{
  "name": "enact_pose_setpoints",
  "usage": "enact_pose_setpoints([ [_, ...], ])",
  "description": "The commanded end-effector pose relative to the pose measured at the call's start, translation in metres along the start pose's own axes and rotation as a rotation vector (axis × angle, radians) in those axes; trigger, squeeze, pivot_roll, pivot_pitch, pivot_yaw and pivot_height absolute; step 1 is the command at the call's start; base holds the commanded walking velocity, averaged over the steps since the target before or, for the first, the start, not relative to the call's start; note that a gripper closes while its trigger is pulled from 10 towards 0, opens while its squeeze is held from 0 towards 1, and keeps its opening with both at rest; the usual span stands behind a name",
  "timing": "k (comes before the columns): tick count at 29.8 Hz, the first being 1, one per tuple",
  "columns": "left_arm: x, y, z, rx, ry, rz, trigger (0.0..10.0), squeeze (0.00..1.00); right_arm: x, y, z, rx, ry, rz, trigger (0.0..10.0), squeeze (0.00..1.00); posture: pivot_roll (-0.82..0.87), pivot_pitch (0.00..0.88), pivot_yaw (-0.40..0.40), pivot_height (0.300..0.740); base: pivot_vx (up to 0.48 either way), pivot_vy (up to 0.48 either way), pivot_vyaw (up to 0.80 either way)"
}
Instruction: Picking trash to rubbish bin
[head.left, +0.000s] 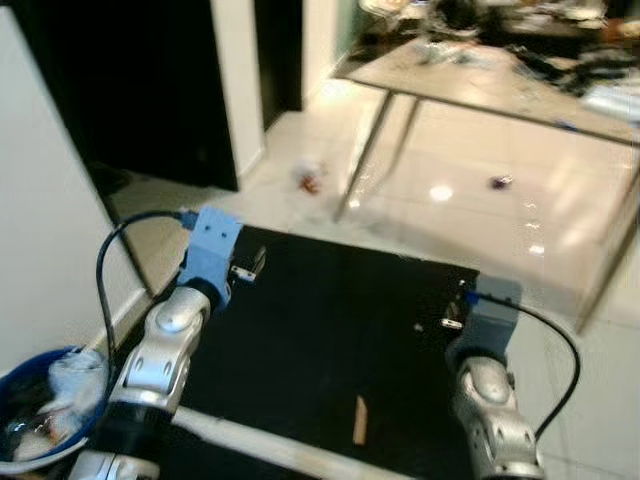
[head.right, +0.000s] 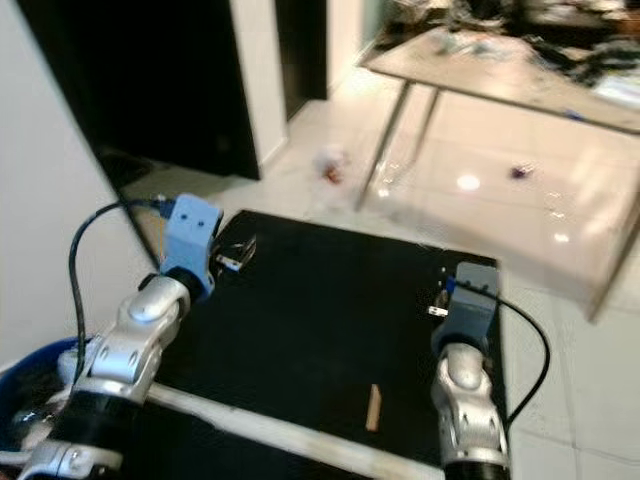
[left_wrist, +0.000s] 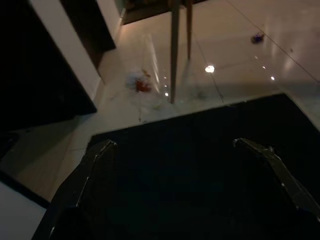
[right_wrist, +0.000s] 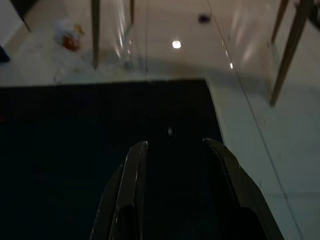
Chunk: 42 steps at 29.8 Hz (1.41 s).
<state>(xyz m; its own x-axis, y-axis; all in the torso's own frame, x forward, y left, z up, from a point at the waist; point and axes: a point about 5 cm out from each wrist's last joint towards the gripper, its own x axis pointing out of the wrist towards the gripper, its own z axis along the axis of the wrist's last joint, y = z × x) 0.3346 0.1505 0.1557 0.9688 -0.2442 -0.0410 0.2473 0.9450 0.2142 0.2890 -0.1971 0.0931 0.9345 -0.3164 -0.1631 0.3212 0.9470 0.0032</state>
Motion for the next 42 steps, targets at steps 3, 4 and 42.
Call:
enact_pose_setpoints([
  [3, -0.002, -0.002, -0.001, -0.049, 0.007, -0.024, 10.0, 0.0, -0.002, -0.002, -0.003, 0.013, 0.022, -0.009, 10.0, 0.0, -0.01, 0.058, 0.082, 0.74, 0.0, 0.0, -0.8],
  [4, -0.002, -0.003, -0.001, -0.047, 0.008, -0.026, 10.0, 0.0, -0.003, -0.003, -0.003, 0.016, 0.023, -0.013, 10.0, 0.0, -0.01, 0.059, 0.083, 0.74, 0.0, 0.0, -0.8],
  [42, -0.007, -0.019, 0.003, -0.133, -0.034, -0.144, 10.0, 0.0, -0.006, -0.01, -0.011, 0.037, 0.065, 0.0, 10.0, 0.0, -0.01, 0.066, 0.088, 0.74, 0.115, 0.0, -0.27],
])
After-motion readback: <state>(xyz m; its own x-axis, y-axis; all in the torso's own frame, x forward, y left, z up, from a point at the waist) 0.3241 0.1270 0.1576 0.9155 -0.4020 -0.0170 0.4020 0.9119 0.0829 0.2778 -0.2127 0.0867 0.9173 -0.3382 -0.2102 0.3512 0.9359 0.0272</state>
